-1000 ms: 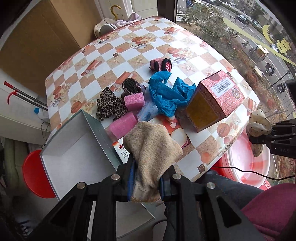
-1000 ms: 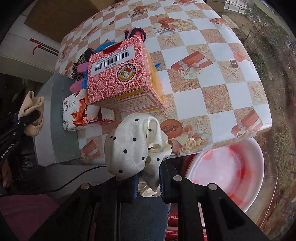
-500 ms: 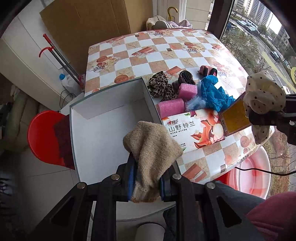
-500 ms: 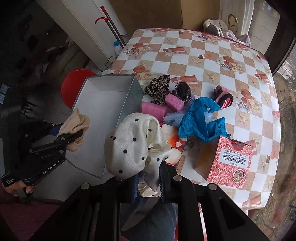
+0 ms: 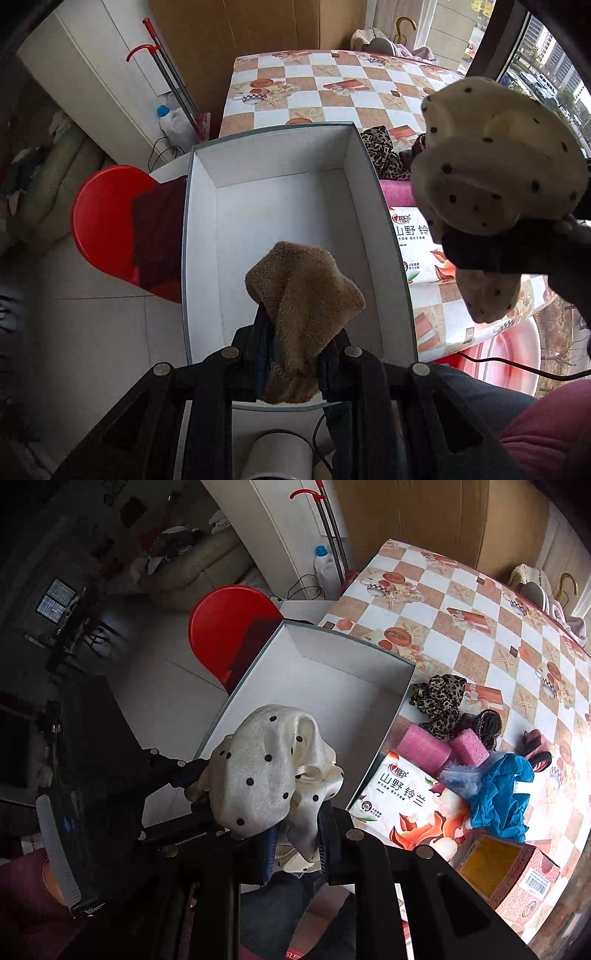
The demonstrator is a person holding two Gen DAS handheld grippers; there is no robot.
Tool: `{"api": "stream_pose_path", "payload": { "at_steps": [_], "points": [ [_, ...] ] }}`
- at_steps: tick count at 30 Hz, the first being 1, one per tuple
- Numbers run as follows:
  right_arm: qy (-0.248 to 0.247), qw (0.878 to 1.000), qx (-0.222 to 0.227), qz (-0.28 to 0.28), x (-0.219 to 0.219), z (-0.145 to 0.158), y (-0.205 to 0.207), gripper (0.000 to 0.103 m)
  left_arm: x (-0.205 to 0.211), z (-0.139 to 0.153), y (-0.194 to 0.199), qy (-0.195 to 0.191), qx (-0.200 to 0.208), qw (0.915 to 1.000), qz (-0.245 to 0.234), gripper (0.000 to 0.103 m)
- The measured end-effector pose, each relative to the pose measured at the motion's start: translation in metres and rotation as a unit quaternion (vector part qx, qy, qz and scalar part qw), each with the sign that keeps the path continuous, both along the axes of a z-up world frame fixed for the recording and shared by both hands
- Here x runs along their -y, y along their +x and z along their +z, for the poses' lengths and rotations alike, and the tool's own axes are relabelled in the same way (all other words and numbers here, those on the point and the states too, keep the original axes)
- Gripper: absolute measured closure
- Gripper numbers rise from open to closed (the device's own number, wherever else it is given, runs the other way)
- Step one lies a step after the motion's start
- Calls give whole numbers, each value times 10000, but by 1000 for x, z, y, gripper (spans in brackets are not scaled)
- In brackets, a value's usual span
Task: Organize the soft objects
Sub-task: 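Hold the scrunchie and beige hat above the white box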
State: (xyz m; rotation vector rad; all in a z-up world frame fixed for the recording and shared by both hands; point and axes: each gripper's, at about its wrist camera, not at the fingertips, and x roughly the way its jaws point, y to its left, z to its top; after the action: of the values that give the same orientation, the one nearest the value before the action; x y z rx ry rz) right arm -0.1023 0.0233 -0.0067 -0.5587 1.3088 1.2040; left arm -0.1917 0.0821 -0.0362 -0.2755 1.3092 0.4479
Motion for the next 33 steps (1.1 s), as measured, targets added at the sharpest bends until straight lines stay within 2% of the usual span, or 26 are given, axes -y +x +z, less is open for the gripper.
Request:
{"api": "stream_pose_path", "payload": {
  "at_steps": [3,13,33],
  "points": [
    [-171,9998,-79,97,-1,-10,-7,83,0,-3,-3,-46,-11,10000,26,79],
    [-213,9997,-130,-78,0,-14,-2,83,-1,-5,-3,-76,-32,10000,21,79],
    [-250,9995,-171,-67,-1,-18,-3,83,-2,-9,-1,-100,-66,9999,0,79]
  ]
}}
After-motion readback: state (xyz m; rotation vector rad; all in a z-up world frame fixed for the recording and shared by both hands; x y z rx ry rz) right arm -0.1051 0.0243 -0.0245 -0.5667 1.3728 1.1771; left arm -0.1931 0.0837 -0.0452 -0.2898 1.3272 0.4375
